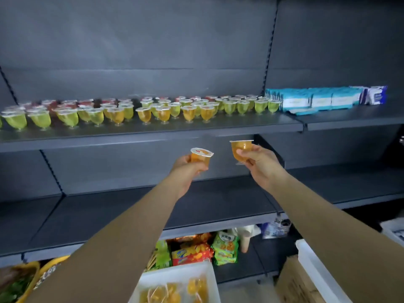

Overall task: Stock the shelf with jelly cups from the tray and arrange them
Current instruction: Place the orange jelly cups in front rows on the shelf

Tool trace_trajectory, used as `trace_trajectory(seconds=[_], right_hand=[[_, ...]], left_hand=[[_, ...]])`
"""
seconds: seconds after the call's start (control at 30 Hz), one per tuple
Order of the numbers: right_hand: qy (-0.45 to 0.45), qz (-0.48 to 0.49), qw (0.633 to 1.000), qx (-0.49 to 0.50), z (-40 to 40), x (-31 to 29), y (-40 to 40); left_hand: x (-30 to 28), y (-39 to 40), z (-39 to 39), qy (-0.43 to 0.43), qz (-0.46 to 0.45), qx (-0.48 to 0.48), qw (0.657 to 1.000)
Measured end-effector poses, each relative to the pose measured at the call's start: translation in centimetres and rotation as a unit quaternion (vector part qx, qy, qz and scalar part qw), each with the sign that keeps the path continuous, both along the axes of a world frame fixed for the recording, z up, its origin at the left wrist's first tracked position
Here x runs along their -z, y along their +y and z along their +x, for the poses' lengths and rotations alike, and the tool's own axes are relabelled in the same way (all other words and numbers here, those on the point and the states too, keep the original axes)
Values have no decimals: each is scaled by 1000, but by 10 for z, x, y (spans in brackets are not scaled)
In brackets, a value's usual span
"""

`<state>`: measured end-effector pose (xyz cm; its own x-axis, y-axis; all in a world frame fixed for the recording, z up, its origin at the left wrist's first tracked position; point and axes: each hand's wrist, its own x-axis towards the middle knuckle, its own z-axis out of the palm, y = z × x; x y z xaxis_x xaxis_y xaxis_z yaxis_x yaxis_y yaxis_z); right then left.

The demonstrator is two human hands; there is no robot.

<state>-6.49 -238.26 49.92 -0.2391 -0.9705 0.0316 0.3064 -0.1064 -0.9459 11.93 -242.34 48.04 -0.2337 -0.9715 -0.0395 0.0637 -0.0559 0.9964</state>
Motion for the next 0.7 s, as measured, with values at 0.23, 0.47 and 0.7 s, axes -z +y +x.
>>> trace_trajectory(seconds=[0.23, 0.47, 0.7], right_hand=[[47, -51, 996, 58, -78, -53, -68], [161, -16, 985, 58, -144, -56, -186], [252, -4, 968, 18, -163, -32, -285]], left_hand=[[-66, -69, -87, -38, -86, -73, 993], [-77, -167, -173, -99, -108, -147, 978], [-57, -242, -201, -239, -100, -172, 950]])
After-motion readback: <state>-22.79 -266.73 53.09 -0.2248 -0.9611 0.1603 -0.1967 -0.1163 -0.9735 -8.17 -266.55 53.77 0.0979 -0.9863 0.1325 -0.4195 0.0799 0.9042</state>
